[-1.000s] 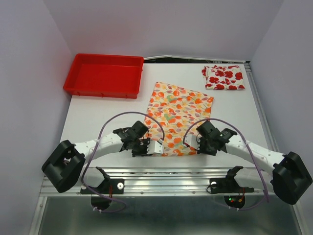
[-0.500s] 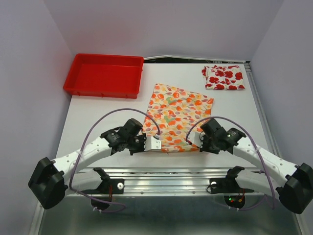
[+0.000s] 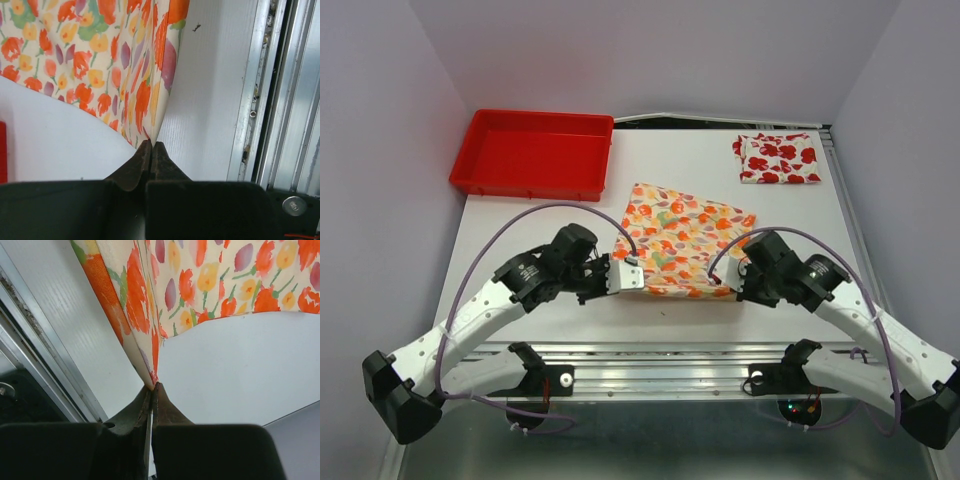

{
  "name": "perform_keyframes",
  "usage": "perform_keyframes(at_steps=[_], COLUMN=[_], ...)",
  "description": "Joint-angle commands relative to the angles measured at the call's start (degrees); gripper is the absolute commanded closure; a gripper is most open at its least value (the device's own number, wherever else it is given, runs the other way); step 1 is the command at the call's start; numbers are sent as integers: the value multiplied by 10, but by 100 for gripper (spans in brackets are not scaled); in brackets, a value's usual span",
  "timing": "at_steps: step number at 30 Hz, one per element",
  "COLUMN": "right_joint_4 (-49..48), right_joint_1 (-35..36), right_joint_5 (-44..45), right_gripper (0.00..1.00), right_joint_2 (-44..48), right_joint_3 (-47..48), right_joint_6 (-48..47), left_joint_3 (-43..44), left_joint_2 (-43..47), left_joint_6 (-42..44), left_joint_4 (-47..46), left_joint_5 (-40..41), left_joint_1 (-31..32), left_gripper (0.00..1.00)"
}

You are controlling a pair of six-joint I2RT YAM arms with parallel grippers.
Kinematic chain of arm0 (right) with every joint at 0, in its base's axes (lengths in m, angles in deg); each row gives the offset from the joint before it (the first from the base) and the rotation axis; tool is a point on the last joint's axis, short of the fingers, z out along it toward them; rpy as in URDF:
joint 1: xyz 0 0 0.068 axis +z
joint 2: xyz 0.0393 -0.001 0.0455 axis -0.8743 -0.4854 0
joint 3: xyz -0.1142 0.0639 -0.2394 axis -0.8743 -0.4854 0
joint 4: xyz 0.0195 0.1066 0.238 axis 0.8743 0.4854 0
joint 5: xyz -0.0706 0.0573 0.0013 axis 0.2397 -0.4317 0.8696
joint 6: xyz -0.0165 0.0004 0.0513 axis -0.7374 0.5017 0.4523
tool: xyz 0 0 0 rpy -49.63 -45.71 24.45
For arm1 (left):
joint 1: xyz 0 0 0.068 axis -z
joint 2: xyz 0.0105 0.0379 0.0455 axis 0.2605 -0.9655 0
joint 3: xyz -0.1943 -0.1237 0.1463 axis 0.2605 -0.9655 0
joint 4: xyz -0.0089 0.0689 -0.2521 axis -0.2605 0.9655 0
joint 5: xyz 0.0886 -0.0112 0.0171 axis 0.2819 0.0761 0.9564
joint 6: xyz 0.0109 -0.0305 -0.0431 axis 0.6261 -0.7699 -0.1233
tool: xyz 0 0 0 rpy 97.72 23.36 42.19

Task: Fold and stack the skirts
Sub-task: Fold the skirt

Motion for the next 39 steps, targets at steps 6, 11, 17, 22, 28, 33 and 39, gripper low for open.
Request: perform_keyframes(at_steps=[6, 11, 17, 22, 28, 33, 39], right_joint_4=[80, 91, 34, 1, -27, -40, -46], right_joint_1=[3, 3, 3, -3, -126, -178, -208], right_joint_5=[18, 44, 84, 94, 20, -16, -54], right_gripper=[99, 99, 99, 99, 99, 99, 99], right_joint_2=[7, -7, -22, -50, -135, -206, -273], right_joint_3=[102, 138, 135, 139, 178, 207, 244], right_joint_6=[30, 14, -24, -55, -133, -190, -211], left_joint_3=[150, 211, 213, 200, 176, 174, 196], left_joint_2=[-6, -40, -65, -78, -114, -143, -203], left_joint_6=[-36, -50, -79, -67, -74, -75, -83], left_joint_4=[84, 81, -5, -34, -82, -123, -172], left_joint_5=[-28, 17, 90, 82, 74, 89, 95], left_joint_1=[-22, -24, -49, -87, -135, -145, -152], left_gripper=[100, 100, 100, 100, 100, 100, 100])
